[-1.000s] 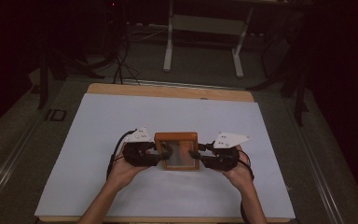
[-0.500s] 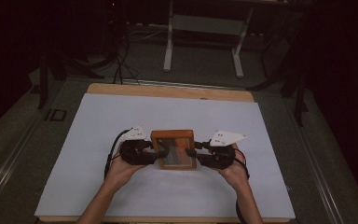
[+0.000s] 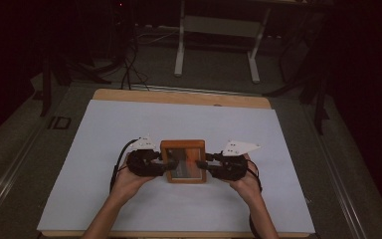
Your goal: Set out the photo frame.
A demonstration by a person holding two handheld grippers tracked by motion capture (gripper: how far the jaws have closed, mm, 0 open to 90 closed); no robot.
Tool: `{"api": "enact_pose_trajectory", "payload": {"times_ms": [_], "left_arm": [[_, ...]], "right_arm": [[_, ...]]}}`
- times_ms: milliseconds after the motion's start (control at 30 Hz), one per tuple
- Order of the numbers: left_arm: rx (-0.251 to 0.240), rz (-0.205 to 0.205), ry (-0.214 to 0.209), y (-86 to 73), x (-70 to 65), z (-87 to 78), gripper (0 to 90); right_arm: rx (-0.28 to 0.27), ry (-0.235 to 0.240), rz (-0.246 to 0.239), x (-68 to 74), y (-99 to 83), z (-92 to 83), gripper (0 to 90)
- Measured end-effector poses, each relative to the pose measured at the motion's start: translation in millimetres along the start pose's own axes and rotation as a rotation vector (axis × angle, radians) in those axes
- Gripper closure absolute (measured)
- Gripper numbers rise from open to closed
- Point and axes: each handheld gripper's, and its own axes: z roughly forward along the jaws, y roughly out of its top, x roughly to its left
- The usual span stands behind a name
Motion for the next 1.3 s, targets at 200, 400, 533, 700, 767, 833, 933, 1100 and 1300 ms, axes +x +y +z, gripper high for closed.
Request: {"api": "enact_pose_trajectory", "payload": {"times_ms": [200,400,533,700,767,833,933,1100,1300], "left_arm": [[0.001,-0.01,0.003,-2.1,0.9,1.7,53.2],[0.002,-0.026,0.005,-4.7,4.2,2.2,53.1],[-0.001,-0.036,0.005,-6.2,5.9,4.0,53.0],[0.001,-0.038,0.007,-6.8,5.6,7.0,53.0],[0.003,-0.038,0.008,-7.0,5.7,7.9,53.0],[0.002,-0.039,0.012,-7.1,5.3,8.9,53.0],[-0.002,-0.039,0.018,-7.1,4.4,10.4,52.9],[-0.003,-0.045,0.022,-7.5,4.1,13.8,52.7],[-0.002,-0.048,0.032,-7.2,3.1,15.4,52.8]], "right_arm": [[0.001,0.007,0.021,-1.9,-4.6,2.2,64.9],[-0.002,0.015,0.048,-4.4,-9.3,6.6,64.8],[0.003,0.017,0.062,-6.1,-12.4,8.9,64.8],[0.006,0.016,0.072,-7.9,-15.1,8.8,64.5],[0.006,0.015,0.074,-8.4,-16.1,8.5,64.5],[0.006,0.014,0.077,-8.7,-17.0,8.5,64.4],[0.007,0.011,0.085,-9.6,-18.4,8.3,64.2],[0.01,0.006,0.095,-11.5,-20.7,7.7,64.0],[0.009,0.006,0.104,-13.7,-23.1,7.8,63.5]]}}
